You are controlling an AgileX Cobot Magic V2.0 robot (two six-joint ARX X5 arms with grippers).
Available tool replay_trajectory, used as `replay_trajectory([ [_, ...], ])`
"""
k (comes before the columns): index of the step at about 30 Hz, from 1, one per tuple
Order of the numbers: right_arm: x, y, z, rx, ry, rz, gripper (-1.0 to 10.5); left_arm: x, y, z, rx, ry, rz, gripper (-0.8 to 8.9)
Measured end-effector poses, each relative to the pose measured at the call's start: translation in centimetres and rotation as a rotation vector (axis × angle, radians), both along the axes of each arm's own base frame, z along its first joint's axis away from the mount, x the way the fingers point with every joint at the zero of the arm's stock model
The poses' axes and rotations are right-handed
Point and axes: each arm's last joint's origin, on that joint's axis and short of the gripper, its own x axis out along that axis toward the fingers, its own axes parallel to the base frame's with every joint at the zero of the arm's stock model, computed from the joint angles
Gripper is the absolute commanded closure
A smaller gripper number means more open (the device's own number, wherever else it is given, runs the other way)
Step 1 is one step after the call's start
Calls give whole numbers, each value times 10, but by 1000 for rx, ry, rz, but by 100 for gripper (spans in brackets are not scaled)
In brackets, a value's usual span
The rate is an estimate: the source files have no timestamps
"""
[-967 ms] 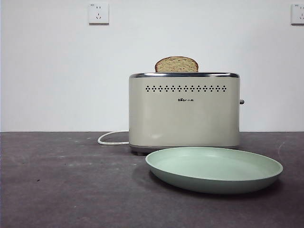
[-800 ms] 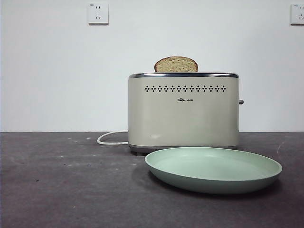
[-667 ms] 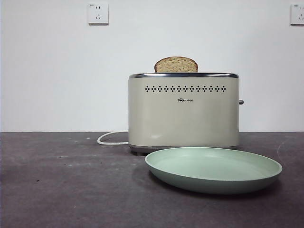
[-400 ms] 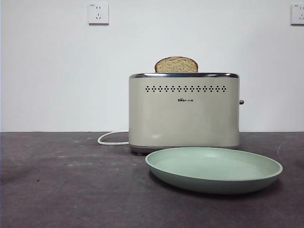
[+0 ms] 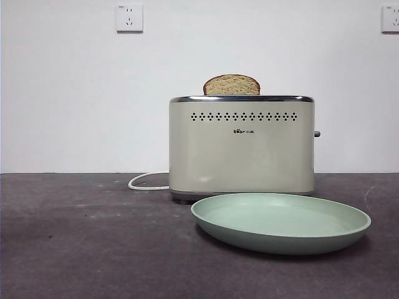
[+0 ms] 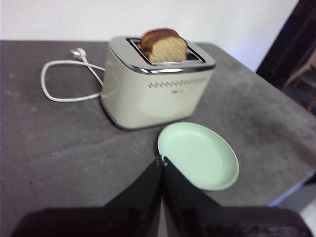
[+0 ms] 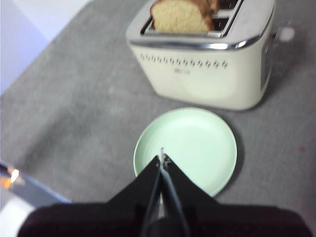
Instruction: Take the bread from the toaster,put the bread on the plate,put the plate on the table
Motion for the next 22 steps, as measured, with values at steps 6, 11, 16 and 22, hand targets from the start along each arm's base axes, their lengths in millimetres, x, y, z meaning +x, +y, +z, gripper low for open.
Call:
replay_trajectory([
  [6,-6,-1,-7,-41,79,26,957,4,-2,15,17,36,-78,819],
  [11,-7,-1,-8,-53,82,35,738,4,-2,17,16,32,-96,673],
  [16,-7,-1,-8,-53,83,34,351,4,-3,17,14,31,-109,216],
  [22,-7,-1,-8,-52,83,34,350,4,-4,18,19,21,-142,216],
])
